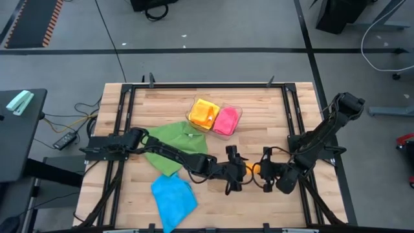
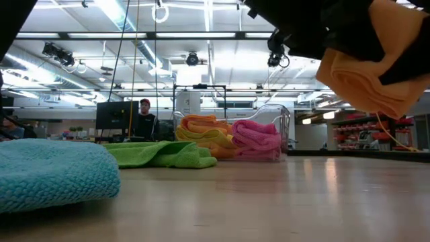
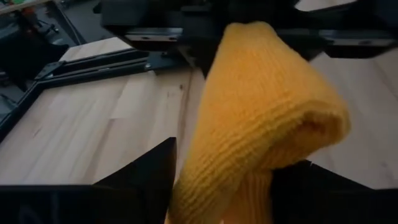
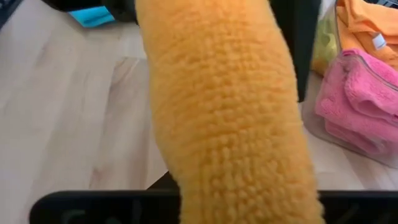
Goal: Fold microfiber towels
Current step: Put the orange microfiber cloth into the transparent bin
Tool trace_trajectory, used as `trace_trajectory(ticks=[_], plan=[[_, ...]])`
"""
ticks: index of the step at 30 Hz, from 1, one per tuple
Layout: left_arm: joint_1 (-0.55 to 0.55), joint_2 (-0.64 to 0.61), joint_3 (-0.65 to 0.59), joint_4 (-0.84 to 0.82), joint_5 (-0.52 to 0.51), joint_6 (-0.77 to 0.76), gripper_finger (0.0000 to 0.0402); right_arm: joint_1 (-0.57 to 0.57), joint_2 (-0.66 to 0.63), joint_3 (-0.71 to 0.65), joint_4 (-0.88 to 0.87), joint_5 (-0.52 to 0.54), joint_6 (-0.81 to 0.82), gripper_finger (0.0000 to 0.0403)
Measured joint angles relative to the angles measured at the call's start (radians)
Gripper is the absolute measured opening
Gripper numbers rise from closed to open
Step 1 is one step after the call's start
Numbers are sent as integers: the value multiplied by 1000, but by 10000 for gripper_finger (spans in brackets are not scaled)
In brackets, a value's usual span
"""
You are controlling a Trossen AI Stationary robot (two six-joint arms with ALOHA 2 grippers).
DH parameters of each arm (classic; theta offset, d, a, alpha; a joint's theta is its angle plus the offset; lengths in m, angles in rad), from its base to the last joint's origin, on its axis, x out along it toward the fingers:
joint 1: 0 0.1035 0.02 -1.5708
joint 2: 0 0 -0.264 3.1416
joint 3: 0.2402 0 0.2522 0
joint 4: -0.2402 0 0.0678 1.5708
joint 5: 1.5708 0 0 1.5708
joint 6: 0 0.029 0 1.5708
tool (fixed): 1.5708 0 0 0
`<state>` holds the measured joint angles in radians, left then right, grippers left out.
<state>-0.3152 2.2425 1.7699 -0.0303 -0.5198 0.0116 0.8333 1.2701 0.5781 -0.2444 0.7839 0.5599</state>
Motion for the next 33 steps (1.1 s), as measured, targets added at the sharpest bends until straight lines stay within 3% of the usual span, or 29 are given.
trace_trajectory(ticks=[9,19,27,33], plan=[[5,0,0,-2,94,8,146,0,0,0,39,-12,-34,62],[9,-15,0,-94,132,57,35,0,-16,0,53,-68,-93,147],[30,-92,0,-215,94,78,45,1,-203,1,-102,-86,-80,194],[82,-131,-1,-392,-63,80,41,3,-343,1,-283,-86,9,198]])
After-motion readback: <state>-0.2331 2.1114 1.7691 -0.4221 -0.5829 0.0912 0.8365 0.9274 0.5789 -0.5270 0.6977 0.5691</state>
